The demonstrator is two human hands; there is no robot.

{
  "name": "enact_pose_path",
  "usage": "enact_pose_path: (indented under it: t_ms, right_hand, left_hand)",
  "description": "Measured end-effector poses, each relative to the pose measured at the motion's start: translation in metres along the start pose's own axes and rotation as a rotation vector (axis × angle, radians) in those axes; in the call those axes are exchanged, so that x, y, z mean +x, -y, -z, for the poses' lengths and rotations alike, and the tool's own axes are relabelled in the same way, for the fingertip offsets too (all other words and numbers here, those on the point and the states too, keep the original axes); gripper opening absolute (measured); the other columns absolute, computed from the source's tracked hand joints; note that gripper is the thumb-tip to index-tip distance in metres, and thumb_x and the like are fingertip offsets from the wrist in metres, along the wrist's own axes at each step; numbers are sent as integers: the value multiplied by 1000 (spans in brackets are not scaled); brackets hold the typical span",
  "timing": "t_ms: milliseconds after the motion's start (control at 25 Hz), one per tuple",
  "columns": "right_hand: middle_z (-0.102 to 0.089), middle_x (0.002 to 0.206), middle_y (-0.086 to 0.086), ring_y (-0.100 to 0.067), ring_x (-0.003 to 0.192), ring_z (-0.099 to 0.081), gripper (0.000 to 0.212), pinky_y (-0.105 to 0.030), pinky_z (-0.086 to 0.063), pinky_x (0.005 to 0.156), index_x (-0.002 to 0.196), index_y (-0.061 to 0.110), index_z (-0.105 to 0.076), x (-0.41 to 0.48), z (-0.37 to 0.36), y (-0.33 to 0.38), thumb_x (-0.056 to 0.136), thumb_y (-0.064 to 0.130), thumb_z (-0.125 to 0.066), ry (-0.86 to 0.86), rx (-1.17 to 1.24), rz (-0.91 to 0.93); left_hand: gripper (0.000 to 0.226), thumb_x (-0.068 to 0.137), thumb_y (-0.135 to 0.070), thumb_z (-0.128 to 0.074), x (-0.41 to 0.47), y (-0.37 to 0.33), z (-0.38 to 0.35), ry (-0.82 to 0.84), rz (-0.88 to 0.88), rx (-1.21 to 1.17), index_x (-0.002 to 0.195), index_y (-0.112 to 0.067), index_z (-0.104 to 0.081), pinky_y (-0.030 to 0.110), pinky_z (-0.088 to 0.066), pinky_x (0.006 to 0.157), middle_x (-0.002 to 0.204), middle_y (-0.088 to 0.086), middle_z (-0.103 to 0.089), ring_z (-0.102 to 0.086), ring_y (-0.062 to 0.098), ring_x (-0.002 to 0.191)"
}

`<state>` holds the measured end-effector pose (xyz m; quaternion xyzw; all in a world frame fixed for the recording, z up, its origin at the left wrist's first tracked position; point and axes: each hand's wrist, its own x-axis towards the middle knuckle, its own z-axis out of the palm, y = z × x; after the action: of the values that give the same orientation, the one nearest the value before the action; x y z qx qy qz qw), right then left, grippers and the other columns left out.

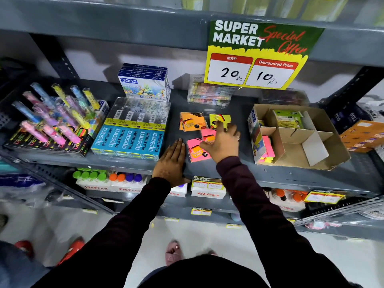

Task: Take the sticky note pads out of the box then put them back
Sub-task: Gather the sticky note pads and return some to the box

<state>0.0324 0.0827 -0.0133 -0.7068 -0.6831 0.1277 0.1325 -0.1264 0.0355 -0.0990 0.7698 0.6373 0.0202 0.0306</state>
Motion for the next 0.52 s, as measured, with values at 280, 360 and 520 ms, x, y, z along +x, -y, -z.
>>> enact_pose_path:
  t_ms: [280,360,520]
  right_hand:
    - [-31,147,-21,-41,130,-34,78,-45,-34,109,138,9,-38,-18,-33,11,79,51,-68,159,-54,52]
    - [-33,147,-21,-42,132,-33,87,-48,-36,108,141,8,-34,-19,-34,11,76,55,-69,177,-71,6]
    - [-38,145,-26,-44,135,-33,101,-47,-34,111,147,4,-22,-18,-29,18,74,54,-71,191,-117,-15]
  left_hand:
    - [120,65,-58,-70,-1,0,2,-2,-3,11,145,-3,0,37,-7,118,158,16,-3,-7,27,145]
    - [121,63,-56,-72,-1,0,3,0,-9,-2,145,-3,-2,38,-7,118,157,17,-5,-8,27,145]
    - [122,63,-57,-71,-1,0,4,28,3,6,145,-3,1,35,-2,117,158,15,-1,-5,26,145]
